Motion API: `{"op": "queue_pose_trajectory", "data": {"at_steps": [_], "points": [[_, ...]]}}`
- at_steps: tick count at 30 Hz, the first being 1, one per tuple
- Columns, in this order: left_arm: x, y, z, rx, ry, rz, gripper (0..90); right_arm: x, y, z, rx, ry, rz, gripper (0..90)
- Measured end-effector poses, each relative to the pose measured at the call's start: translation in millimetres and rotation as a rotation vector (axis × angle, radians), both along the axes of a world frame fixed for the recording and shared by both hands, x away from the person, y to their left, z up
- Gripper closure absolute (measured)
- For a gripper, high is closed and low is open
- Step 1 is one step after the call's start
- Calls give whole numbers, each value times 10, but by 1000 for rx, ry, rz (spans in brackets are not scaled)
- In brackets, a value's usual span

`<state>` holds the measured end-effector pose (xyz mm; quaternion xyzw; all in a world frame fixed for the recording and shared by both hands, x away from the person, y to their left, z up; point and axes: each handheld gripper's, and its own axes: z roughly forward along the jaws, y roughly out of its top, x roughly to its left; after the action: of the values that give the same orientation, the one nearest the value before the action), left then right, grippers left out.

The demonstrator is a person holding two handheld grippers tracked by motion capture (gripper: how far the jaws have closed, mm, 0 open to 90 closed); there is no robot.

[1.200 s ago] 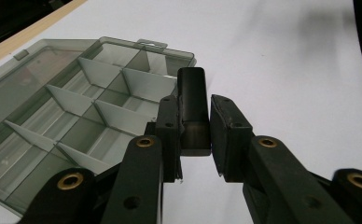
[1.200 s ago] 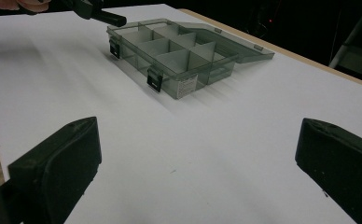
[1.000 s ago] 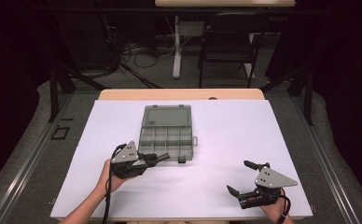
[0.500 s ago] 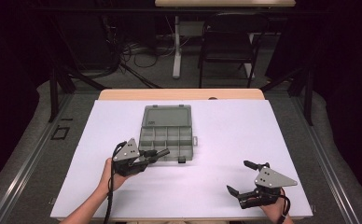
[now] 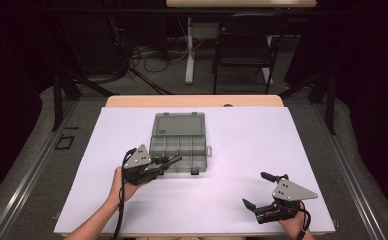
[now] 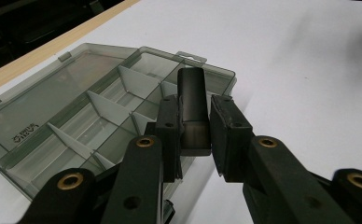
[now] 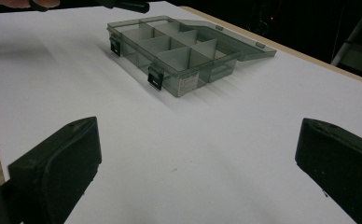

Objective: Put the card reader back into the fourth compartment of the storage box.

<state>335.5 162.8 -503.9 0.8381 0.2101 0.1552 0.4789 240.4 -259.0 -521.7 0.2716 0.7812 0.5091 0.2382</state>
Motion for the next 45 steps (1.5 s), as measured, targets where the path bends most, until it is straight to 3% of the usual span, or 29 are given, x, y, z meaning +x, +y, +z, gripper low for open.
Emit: {"op": "queue_pose_trajectory", "data": {"at_steps": [16,45], "points": [[94,-20,12,-27,4,70,743,0,0,-1,0,0,0,0],[264,-210,30,-36,19,117,743,-6,-6,2,0,-1,1,1]]}}
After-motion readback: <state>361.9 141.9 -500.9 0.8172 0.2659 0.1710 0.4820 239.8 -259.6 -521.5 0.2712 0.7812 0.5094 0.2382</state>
